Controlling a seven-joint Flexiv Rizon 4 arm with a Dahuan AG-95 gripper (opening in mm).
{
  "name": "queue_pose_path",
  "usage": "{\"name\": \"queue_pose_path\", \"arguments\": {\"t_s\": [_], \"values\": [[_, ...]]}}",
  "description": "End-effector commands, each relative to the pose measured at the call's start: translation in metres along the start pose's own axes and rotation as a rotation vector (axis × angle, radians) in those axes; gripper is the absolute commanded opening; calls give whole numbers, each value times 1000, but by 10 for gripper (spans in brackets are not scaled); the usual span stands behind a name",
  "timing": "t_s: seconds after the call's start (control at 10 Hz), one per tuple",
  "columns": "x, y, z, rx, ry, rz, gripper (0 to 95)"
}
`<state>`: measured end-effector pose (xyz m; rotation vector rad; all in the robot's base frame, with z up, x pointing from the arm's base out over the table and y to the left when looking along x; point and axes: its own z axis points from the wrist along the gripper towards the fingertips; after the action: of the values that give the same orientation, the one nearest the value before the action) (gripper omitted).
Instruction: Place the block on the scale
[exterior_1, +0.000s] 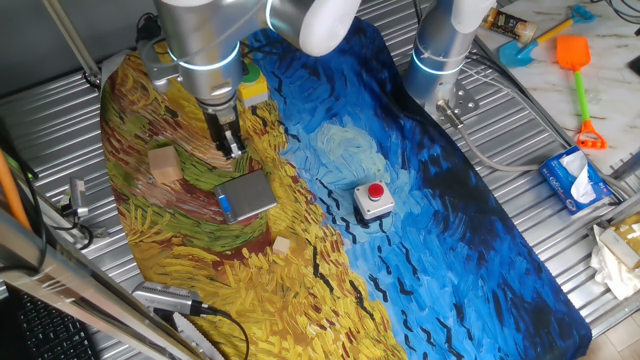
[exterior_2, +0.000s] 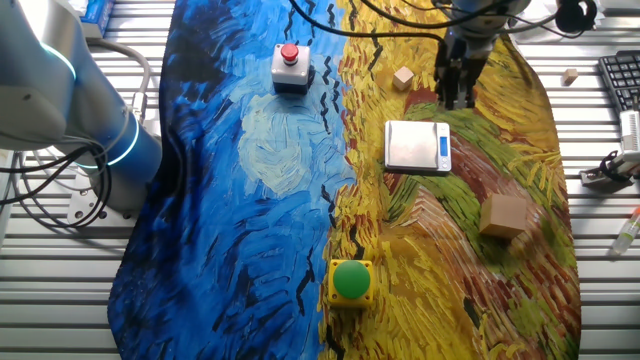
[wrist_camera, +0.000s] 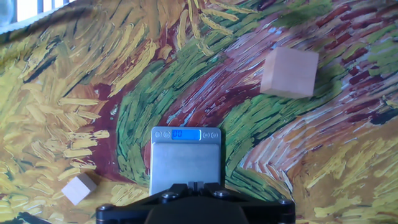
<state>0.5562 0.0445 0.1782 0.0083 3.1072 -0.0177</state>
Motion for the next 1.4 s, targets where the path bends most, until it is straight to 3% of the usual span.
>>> {"name": "queue_pose_path", "arguments": {"t_s": [0.1,0.4,0.6,0.8,1.4], "values": [[0,0,0,-5,6,-12,0],[0,0,0,-29,30,-116,0],[0,0,0,-49,28,-170,0],[0,0,0,-91,30,-218,0],[0,0,0,-103,43,-301,0]]}}
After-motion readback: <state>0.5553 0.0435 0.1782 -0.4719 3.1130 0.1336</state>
